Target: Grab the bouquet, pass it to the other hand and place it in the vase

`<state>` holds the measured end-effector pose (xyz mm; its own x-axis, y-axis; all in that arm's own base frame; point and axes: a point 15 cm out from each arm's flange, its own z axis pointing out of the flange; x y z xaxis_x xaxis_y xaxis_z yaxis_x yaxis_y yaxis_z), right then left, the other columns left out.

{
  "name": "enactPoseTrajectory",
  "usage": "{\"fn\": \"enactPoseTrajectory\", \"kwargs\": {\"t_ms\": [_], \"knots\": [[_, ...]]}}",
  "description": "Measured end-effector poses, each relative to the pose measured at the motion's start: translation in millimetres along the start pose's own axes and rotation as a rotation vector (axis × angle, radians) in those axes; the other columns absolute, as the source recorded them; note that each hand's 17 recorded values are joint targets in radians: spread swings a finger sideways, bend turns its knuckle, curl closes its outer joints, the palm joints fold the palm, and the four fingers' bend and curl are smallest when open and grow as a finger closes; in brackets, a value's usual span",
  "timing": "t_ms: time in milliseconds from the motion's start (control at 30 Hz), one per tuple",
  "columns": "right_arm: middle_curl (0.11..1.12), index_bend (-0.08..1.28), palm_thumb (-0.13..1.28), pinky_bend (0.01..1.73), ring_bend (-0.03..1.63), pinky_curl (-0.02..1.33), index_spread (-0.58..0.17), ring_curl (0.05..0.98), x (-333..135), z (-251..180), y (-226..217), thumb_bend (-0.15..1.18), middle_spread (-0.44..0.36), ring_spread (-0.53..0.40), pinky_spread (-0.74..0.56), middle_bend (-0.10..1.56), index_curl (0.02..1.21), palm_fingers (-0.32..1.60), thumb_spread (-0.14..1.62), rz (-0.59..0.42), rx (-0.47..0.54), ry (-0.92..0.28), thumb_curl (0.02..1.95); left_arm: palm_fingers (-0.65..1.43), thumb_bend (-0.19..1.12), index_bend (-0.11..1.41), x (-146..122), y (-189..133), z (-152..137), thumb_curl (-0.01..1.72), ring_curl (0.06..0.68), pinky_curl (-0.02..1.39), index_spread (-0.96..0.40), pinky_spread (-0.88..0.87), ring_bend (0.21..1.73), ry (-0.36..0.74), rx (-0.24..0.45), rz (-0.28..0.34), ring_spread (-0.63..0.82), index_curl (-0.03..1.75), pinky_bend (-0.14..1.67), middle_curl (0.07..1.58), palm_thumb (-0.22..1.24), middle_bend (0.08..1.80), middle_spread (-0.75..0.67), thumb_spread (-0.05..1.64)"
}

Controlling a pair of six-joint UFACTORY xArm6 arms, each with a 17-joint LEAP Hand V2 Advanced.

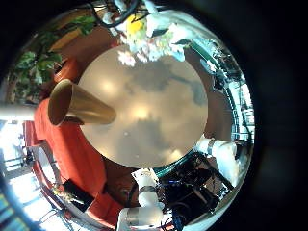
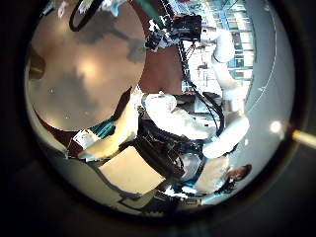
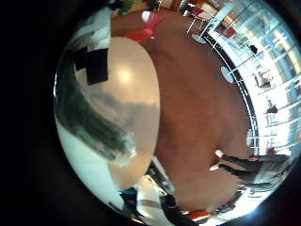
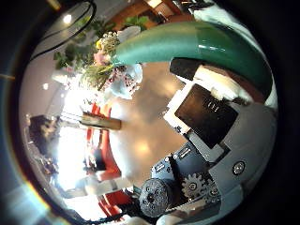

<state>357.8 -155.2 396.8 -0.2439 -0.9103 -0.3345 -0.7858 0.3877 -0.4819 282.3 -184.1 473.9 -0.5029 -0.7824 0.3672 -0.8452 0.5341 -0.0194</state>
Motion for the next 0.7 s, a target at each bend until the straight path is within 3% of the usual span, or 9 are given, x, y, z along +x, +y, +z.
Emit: {"fn": "enactPoseTrajectory", "kwargs": {"t_ms": [267,500,700], "knots": [[0.77,1.14,1.15,1.24,1.46,0.88,-0.233,0.677,-25.7,-27.4,-39.1,0.06,-0.11,-0.18,-0.17,1.37,0.92,1.15,0.85,0.152,0.182,-0.264,1.07,0.35,-0.02,0.19,5.2,-3.6,-12.8,0.35,0.15,0.3,0.05,0.42,0.55,0.083,0.05,-0.03,0.43,0.4,0.18,0.4,0.45,0.25,0.19,1.11],[0.75,1.16,1.14,1.22,1.46,0.91,-0.224,0.672,-92.5,-44.1,-29.8,0.05,-0.102,-0.177,-0.18,1.37,0.9,1.16,0.84,0.17,0.09,-0.667,1.14,0.36,-0.04,0.19,11.8,-13.5,-18.8,0.34,0.149,0.29,0.04,0.39,0.56,0.16,0.085,-0.052,0.4,0.41,0.19,0.41,0.38,0.27,0.17,1.1],[0.74,1.16,1.12,1.21,1.47,0.93,-0.219,0.67,-143.3,-77.9,-16.9,0.05,-0.099,-0.176,-0.18,1.38,0.89,1.16,0.84,0.125,0.009,-0.967,1.19,0.36,-0.03,0.18,28.3,-33.9,-40.3,0.34,0.147,0.29,0.05,0.39,0.56,0.302,0.191,-0.046,0.4,0.41,0.19,0.41,0.32,0.27,0.16,1.09]]}}
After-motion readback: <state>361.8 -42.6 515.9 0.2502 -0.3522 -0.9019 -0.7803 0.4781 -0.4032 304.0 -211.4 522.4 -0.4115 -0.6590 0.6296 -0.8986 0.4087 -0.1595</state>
